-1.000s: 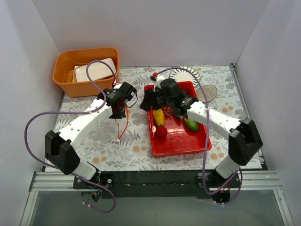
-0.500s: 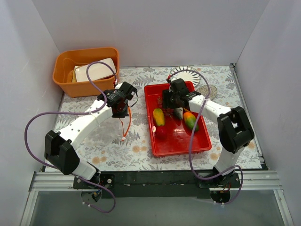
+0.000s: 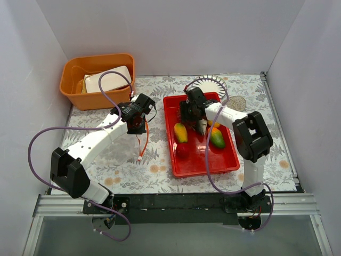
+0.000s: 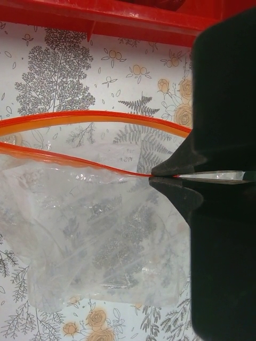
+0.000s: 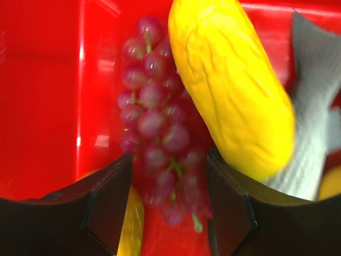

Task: Place the food in the zip-top bag and seal the zipper
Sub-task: Pick up the fake fruit from the bin.

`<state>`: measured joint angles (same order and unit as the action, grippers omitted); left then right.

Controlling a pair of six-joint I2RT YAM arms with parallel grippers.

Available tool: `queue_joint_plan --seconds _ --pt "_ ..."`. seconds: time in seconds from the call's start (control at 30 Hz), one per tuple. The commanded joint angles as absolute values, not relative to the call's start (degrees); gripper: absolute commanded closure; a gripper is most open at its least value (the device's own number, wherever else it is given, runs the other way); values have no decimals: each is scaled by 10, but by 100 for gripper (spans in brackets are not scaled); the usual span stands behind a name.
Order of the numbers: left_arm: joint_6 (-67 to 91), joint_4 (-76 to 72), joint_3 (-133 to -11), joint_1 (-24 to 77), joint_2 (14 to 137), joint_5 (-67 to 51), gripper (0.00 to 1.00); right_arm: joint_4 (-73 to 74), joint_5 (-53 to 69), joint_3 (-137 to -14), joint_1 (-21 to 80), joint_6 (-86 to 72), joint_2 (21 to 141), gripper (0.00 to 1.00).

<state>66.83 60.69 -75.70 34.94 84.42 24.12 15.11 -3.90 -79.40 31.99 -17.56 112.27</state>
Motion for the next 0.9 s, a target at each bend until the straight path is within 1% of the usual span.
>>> queue_joint_plan --seconds 0.0,0.07,0.2,0.27,0.33,0.37,0.4,0.5,0.73,0.87 --pt "661 592 -755 346 815 238 100 172 -45 -825 320 -159 1157 35" --pt "661 592 -753 346 814 236 100 173 -46 -819 320 -155 1164 34" --pt "661 589 -750 346 813 232 100 178 -48 -802 321 -148 1166 34" --pt "662 588 -748 346 812 232 100 182 -47 -798 321 -145 1165 52" --pt "662 585 -748 346 811 233 100 173 -34 -786 321 -143 1156 81" --pt "662 585 -747 346 811 232 100 171 -31 -782 321 -144 1152 97" --pt "662 585 -747 346 811 232 100 171 -27 -780 321 -145 1148 99" --pt "663 584 -746 346 812 231 100 163 -27 -772 321 -149 1120 99" --pt "663 577 -743 346 809 234 100 139 -34 -739 321 -155 993 99" --pt "665 572 -739 346 807 232 100 141 -27 -731 321 -159 945 99"
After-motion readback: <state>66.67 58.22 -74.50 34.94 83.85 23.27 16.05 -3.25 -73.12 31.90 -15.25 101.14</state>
